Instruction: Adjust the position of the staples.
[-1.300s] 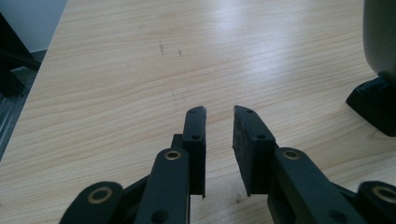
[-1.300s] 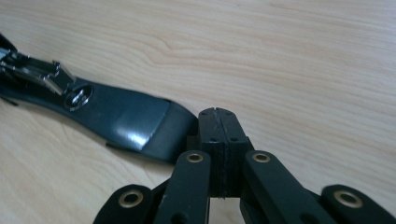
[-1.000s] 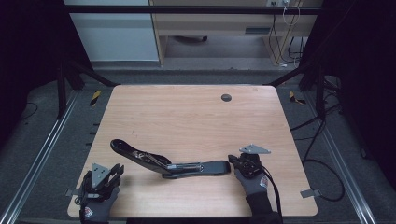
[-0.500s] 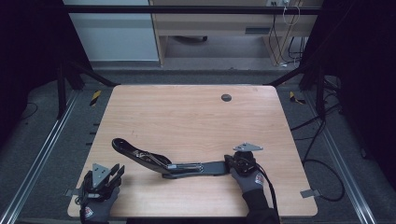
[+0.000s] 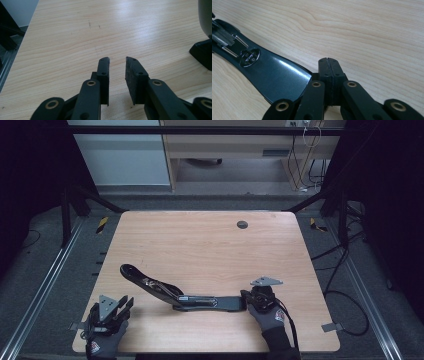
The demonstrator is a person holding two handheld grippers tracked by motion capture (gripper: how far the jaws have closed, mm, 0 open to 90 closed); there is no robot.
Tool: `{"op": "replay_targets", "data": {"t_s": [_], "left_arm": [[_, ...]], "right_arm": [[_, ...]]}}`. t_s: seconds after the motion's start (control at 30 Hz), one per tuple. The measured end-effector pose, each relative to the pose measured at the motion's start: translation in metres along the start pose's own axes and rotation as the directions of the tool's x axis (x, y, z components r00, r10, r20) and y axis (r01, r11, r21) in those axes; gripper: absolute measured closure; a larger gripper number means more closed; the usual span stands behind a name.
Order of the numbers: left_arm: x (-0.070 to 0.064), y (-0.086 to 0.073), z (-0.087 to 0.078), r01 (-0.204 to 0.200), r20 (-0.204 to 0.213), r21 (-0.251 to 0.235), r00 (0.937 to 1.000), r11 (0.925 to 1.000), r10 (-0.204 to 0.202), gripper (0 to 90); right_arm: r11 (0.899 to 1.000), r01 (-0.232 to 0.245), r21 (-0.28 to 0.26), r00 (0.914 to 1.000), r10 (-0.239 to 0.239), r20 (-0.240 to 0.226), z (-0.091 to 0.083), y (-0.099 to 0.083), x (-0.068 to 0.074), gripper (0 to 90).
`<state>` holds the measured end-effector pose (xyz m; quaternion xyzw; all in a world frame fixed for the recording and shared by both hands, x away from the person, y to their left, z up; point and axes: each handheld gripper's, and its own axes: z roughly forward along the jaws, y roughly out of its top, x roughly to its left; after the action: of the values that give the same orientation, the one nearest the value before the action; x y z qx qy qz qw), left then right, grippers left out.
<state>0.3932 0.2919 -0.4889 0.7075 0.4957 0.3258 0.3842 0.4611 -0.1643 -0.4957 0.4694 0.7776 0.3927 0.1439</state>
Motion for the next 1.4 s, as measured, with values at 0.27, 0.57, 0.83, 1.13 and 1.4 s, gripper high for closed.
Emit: {"op": "replay_targets", "data": {"t_s": [0.27,0.57,0.83,1.13,1.4], "left_arm": [[0.0,0.0,0.0,0.002,-0.003,0.0,1.0,1.0,-0.002,70.9],[0.001,0.0,0.0,0.005,0.002,-0.005,1.0,1.0,-0.005,67.8],[0.001,-0.001,0.002,0.007,0.003,-0.003,1.0,1.0,-0.007,62.9],[0.002,-0.001,0.003,0.003,0.006,0.0,1.0,1.0,-0.003,61.7],[0.002,-0.001,0.003,0.001,0.005,0.003,1.0,1.0,-0.001,60.0]], "right_arm": [[1.0,0.008,0.007,1.0,-0.008,0.004,-0.002,-0.001,0.003,90.0],[0.999,0.004,-0.045,0.9998,-0.003,0.02,-0.018,0.002,-0.005,90.0],[0.997,0.016,-0.07,0.9982,-0.012,0.058,-0.051,0.001,-0.025,82.4],[0.999,0.029,-0.015,0.9953,-0.028,0.093,-0.073,-0.005,-0.042,73.1],[0.995,0.057,0.078,0.9932,-0.064,0.097,-0.076,0.007,-0.045,68.0]]}}
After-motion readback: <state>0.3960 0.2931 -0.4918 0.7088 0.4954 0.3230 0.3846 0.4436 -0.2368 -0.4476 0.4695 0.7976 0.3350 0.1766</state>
